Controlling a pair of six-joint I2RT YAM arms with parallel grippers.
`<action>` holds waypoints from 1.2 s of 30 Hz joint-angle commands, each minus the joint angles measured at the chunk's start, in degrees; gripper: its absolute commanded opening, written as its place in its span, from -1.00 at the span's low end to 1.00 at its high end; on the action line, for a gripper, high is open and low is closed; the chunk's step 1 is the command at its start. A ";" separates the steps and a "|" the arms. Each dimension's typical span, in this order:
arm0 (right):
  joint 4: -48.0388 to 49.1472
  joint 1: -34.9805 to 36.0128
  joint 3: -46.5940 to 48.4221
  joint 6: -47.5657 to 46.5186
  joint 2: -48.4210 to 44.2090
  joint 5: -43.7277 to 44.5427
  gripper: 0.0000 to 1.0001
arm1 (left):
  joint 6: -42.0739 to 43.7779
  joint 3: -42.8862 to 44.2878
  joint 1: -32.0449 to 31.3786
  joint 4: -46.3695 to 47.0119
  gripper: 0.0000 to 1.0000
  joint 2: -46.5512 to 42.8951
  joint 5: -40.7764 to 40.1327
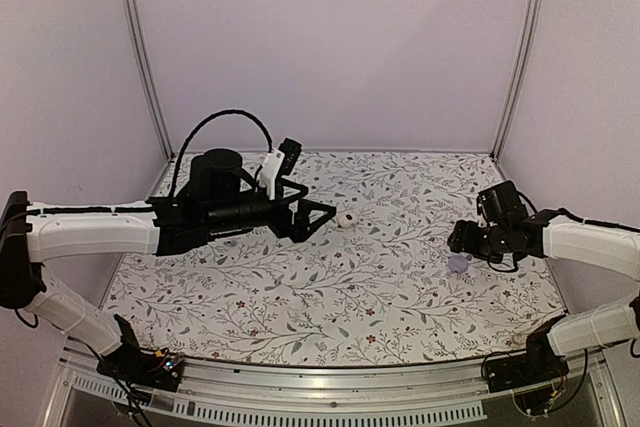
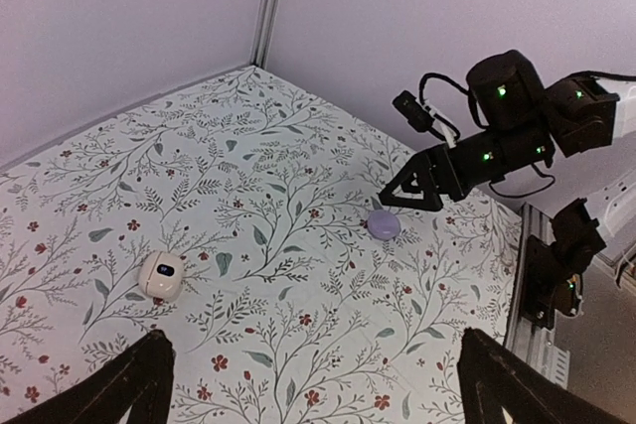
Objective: Insert the wireless bluetooth earbuds into the charging case
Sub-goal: Pick up the charging case from the center of the board.
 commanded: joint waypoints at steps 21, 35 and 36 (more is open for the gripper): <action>5.75 0.48 -2.84 1.78 13.35 2.60 0.20 | 0.94 -1.61 0.70 0.84 0.99 -1.86 -0.59; 9.46 7.29 0.20 -4.25 11.96 -0.66 -0.04 | -0.81 -1.03 1.39 -1.23 0.99 0.04 -0.70; 10.38 8.75 0.63 -6.04 11.12 -0.45 -0.04 | -1.56 -0.70 1.71 -1.59 0.99 0.69 0.10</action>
